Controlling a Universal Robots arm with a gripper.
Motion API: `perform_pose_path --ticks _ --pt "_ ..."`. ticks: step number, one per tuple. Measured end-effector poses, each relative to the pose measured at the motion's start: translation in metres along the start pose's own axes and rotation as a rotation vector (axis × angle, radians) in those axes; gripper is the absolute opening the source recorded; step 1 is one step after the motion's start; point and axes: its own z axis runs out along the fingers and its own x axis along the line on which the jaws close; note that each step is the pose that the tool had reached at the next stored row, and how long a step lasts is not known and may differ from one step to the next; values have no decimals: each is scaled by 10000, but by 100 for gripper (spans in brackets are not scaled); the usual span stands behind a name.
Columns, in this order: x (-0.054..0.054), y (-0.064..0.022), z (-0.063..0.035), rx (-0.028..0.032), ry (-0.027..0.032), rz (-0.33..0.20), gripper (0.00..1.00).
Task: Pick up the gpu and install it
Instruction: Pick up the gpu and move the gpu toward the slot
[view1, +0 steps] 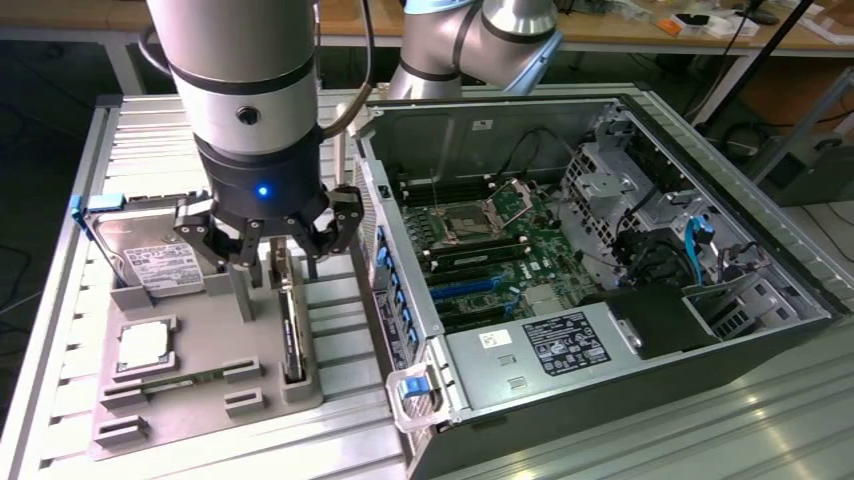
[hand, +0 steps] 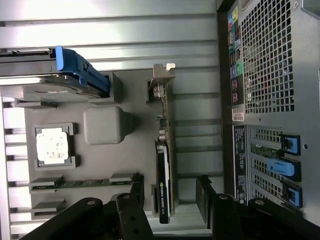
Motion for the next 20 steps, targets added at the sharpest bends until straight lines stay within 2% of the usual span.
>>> perform_pose_path --ticks 3,6,10,13,20 --pt "0 -13 11 0 6 0 54" --pt "0 -49 92 2 28 1 54" --pt "0 -50 110 1 29 1 54" --pt "1 -53 186 2 30 1 54" --pt "3 -56 245 1 30 1 54"
